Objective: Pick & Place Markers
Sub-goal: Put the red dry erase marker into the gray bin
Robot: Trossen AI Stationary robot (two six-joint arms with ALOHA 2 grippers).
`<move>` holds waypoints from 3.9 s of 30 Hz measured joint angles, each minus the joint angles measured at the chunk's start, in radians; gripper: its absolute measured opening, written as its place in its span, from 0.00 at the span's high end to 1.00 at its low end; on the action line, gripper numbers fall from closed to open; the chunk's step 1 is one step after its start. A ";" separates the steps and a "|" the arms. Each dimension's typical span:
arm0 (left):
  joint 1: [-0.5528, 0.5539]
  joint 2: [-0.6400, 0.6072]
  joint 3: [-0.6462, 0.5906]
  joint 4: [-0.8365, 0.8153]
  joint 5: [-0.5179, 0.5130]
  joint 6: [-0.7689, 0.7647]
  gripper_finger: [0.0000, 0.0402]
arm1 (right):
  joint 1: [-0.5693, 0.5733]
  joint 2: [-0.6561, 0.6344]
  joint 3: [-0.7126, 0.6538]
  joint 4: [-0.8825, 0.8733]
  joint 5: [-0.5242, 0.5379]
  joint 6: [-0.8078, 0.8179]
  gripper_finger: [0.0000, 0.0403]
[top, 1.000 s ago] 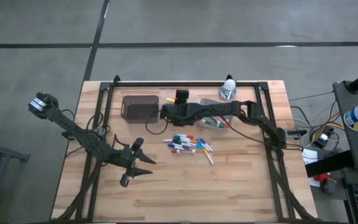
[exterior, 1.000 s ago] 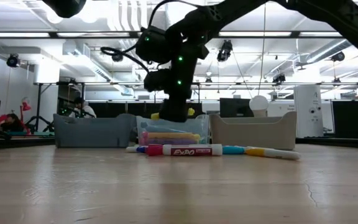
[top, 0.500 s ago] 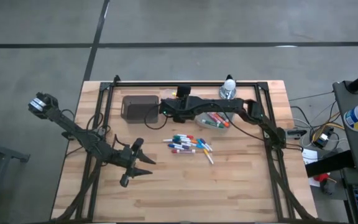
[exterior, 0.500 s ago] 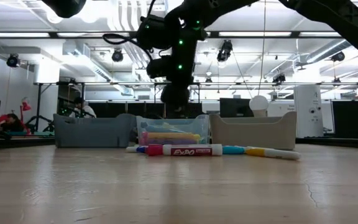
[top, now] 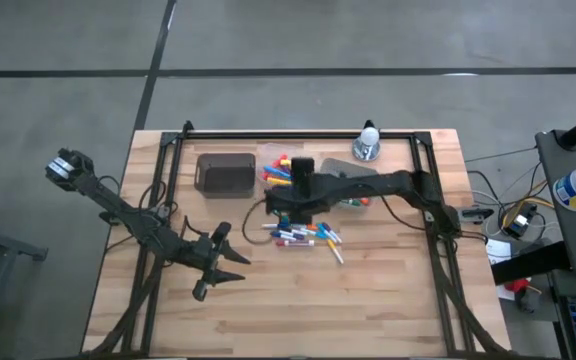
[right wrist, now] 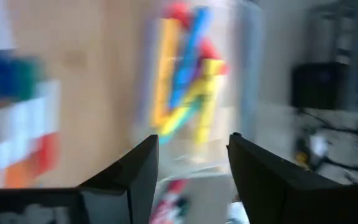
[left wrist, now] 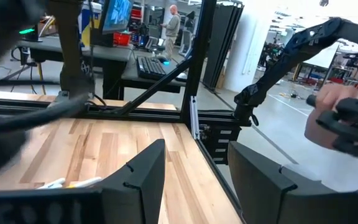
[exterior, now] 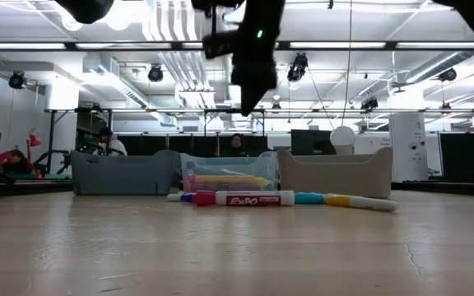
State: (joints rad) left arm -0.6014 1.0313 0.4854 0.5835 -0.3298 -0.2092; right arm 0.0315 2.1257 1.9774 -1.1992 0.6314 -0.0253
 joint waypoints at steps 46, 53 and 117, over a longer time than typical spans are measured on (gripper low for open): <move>-0.001 0.000 0.000 0.000 0.000 -0.004 0.58 | 0.201 -0.050 -0.462 0.489 -0.323 0.005 0.71; -0.001 0.000 0.000 0.000 0.000 -0.005 0.58 | 0.157 -0.049 -0.508 0.573 -0.444 0.004 0.72; -0.003 0.000 0.000 0.001 0.000 -0.004 0.58 | 0.030 -0.469 -0.561 0.153 -0.022 0.209 0.84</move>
State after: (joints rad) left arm -0.6041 1.0313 0.4858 0.5842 -0.3298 -0.2131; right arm 0.0611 1.6567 1.4167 -1.0458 0.6094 0.1837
